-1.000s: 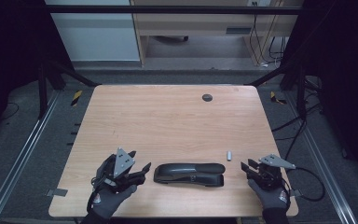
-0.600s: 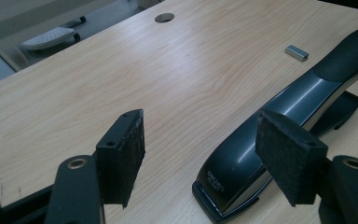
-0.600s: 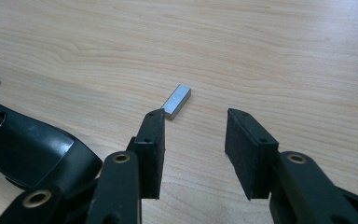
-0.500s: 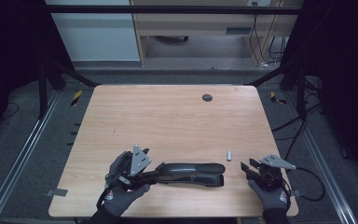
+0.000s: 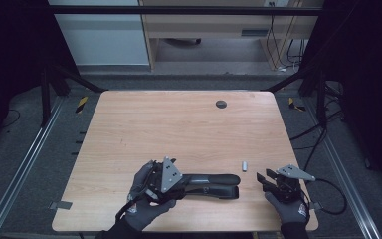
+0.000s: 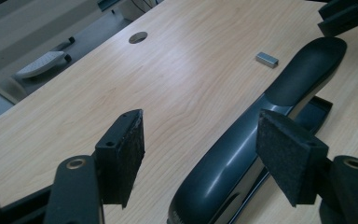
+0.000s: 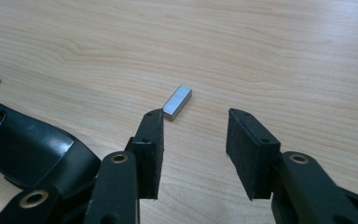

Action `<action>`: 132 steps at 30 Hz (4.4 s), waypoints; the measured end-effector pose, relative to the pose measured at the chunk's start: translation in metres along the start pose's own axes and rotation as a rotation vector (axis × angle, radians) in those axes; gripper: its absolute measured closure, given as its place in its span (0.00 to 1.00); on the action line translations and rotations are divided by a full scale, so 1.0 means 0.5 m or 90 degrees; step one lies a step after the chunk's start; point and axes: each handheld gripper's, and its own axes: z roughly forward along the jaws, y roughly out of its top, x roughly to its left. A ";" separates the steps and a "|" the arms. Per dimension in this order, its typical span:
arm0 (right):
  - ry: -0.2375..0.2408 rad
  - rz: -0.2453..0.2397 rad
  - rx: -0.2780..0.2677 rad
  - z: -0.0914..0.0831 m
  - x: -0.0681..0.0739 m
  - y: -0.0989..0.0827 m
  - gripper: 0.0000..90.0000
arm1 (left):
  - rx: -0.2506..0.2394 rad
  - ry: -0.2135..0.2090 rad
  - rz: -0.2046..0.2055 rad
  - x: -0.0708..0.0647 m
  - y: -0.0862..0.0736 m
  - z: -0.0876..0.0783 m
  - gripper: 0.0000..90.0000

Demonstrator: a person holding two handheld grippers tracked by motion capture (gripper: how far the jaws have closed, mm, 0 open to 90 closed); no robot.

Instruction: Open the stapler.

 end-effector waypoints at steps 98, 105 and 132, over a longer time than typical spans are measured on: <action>0.037 -0.007 0.013 -0.008 0.011 0.004 1.00 | 0.123 0.088 0.365 -0.210 0.051 0.173 0.41; 0.054 -0.007 0.022 -0.006 0.018 0.003 1.00 | 0.124 0.100 0.383 -0.219 0.049 0.186 0.49; 0.128 -0.033 0.050 0.024 0.069 -0.010 1.00 | 0.117 0.129 0.423 -0.237 0.045 0.195 0.60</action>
